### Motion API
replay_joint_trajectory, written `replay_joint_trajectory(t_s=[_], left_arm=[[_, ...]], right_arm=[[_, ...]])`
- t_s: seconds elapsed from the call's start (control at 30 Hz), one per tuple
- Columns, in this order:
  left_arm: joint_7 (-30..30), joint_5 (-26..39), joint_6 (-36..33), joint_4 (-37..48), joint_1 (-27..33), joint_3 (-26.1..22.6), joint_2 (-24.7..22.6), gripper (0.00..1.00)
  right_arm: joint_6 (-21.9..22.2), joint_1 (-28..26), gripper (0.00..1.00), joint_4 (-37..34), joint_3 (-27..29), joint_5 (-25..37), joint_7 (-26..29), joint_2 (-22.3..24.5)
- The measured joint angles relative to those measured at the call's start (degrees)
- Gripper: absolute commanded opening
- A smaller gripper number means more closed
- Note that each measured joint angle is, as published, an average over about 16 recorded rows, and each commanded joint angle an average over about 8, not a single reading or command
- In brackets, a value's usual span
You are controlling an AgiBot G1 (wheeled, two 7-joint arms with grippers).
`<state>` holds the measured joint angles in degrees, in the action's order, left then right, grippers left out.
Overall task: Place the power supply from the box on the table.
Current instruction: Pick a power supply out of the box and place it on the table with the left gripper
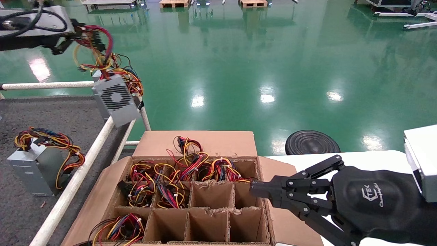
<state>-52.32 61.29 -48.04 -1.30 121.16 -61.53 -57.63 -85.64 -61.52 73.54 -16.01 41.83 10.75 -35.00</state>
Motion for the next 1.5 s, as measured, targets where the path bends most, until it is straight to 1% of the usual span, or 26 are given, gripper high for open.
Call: replay_joint_trajectory(t_s=[0.27, 0.53, 1.03, 1.5], left_arm=[[0.38, 1.3, 2.7, 1.22, 1.05, -1.24, 1.11, 0.0], [0.93, 2.33, 3.69, 2.08, 1.49, -2.25, 2.12, 0.0], [2.41, 3.37, 3.0, 3.1, 1.07, -3.24, 3.48, 0.0], [3.64, 3.81, 1.63, 2.94, -0.85, -3.58, 3.47, 0.0]], right_arm=[[0.0, 0.0, 0.0, 0.0, 0.0, 0.0, 0.0, 0.0], [0.0, 0.0, 0.0, 0.0, 0.0, 0.0, 0.0, 0.0], [0.0, 0.0, 0.0, 0.0, 0.0, 0.0, 0.0, 0.0], [0.0, 0.0, 0.0, 0.0, 0.0, 0.0, 0.0, 0.0]])
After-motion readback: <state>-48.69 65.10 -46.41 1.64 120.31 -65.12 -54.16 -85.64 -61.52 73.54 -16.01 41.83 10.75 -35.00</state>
